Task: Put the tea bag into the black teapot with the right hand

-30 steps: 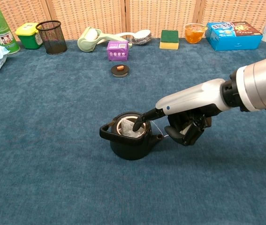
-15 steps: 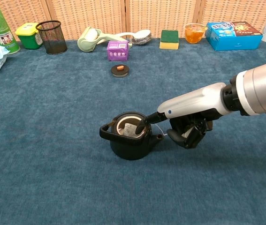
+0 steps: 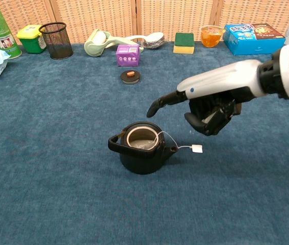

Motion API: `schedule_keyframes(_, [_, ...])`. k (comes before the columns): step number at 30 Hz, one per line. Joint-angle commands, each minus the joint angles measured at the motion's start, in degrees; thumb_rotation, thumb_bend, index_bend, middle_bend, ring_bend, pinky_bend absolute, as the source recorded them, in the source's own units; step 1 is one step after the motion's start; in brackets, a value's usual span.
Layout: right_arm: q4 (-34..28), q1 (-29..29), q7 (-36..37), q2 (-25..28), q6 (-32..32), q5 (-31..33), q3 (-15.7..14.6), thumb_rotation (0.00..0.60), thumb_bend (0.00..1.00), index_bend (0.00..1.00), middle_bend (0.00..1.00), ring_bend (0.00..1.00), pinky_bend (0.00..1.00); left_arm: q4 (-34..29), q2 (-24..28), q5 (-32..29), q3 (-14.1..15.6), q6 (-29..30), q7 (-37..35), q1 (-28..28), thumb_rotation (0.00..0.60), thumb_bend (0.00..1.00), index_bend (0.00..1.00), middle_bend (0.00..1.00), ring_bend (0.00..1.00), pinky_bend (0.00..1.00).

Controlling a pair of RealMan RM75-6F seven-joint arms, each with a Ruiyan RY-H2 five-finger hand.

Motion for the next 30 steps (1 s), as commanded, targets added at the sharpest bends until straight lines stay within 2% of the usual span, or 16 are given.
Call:
schedule_keyframes(1, [-0.39,-2.19,2.30,1.89,1.49,-2.26,0.70,0.600,0.94,0.06,1.00,1.00,1.00,-0.09,-0.42,-0.03,0.03,-0.23,0.31,-0.13,0.600,0.45,0.16,0.19,0.08,0.14])
schedule_keyframes(8, [1.55,-8.89,8.77,5.01,7.55,-8.49,1.17,0.600,0.92,0.06,1.00,1.00,1.00,-0.02,-1.50,-0.48,0.10,-0.35,1.21,-0.06,0.600,0.45,0.16,0.19,0.08,0.14])
schedule_keyframes(13, [4.55,-14.54,10.43,5.90,14.90,-11.73,0.74,0.600,0.86,0.06,1.00,1.00,0.99,0.84,-2.85,-1.30,0.19,-0.48,1.64,0.22,0.600,0.45,0.16,0.19,0.08,0.14])
schedule_keyframes(15, [5.42,-16.29,10.28,5.67,17.52,-12.49,0.74,0.600,0.84,0.06,0.99,1.00,0.96,1.15,-3.31,-1.60,0.14,-0.43,1.61,0.33,0.600,0.45,0.16,0.19,0.08,0.14])
schedule_keyframes(21, [8.80,-21.79,6.25,3.62,25.87,-13.28,0.66,0.600,0.77,0.06,0.91,1.00,0.87,2.43,-4.49,-2.36,-0.19,0.12,1.33,0.74,0.600,0.45,0.16,0.19,0.08,0.14])
schedule_keyframes(24, [10.29,-23.95,4.57,2.23,29.04,-13.07,0.88,0.600,0.74,0.09,0.87,0.96,0.84,3.09,-5.09,-2.76,-0.45,0.67,1.04,1.05,0.600,0.45,0.16,0.19,0.08,0.14])
schedule_keyframes(30, [15.63,-30.45,-1.70,-3.18,40.66,-13.32,1.80,0.600,0.68,0.17,0.81,0.88,0.75,6.00,-7.56,-3.50,-0.91,2.93,2.80,2.21,0.600,0.45,0.16,0.19,0.08,0.14])
